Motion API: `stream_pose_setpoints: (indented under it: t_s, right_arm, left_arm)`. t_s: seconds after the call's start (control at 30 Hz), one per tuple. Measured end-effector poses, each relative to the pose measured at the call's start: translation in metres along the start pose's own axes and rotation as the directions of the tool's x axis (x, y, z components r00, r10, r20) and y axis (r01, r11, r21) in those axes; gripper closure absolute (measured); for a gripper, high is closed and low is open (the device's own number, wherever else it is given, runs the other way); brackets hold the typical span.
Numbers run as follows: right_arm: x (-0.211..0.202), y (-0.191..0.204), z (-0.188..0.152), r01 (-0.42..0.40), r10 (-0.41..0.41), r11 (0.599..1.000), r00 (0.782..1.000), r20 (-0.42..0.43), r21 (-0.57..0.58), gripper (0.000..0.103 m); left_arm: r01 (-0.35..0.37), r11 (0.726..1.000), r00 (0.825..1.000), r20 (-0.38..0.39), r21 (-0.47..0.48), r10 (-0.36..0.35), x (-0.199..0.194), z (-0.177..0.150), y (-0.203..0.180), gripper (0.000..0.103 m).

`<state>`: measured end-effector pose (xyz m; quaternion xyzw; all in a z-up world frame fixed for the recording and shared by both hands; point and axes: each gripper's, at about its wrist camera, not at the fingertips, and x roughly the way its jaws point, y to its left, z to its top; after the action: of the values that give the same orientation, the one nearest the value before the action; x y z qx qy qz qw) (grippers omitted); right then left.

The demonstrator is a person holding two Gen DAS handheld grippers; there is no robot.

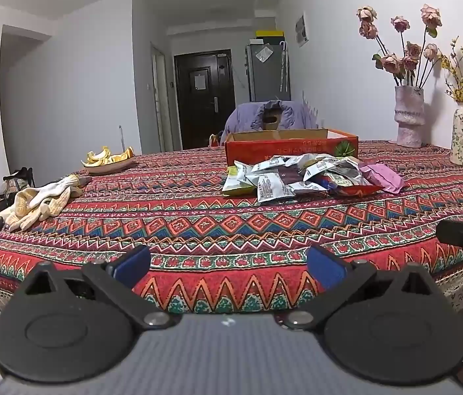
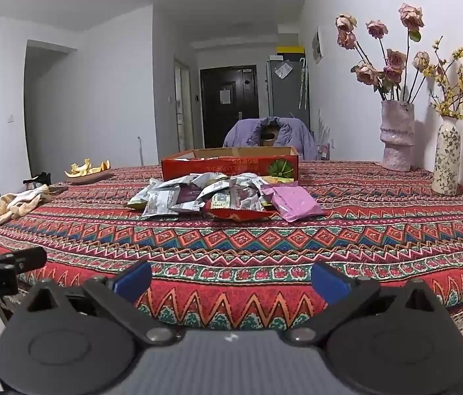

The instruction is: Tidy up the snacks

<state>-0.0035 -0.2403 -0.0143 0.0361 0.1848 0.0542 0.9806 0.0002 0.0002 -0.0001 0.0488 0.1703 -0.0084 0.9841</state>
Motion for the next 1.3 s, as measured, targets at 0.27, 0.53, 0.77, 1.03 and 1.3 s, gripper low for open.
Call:
stream_pose_setpoints:
  t_s: [0.27,0.53,0.77,1.03,1.3]
  right_arm:
    - [-0.0009,0.0,-0.0006,0.01,-0.01,1.0,1.0,0.004,-0.001,0.0]
    - [-0.0021,-0.0015,-0.0009,0.019,-0.019,1.0,1.0,0.007,-0.001,0.0]
    - [-0.0016,-0.0012,-0.0016,0.021,-0.021,1.0,1.0,0.002,-0.004,0.0]
    - [-0.002,-0.0018,-0.0028,0.023,-0.023,1.0,1.0,0.0,-0.006,0.0]
    - [-0.0026,-0.0016,-0.0036,0.023,-0.023,1.0,1.0,0.0,-0.006,0.0]
  left_arm:
    - [0.002,1.0,1.0,-0.001,-0.003,-0.002,-0.0008,0.0001,0.0007,0.0]
    - [-0.002,1.0,1.0,0.003,0.001,0.002,0.0023,-0.001,-0.0026,0.0]
    - [0.0,1.0,1.0,0.002,0.002,0.0,-0.0009,-0.0005,-0.0016,0.0]
    - [0.0,1.0,1.0,0.0,0.0,0.0,-0.0011,-0.0006,-0.002,0.0]
    - [0.001,1.0,1.0,0.004,0.004,-0.001,-0.0015,-0.0012,-0.0043,0.0]
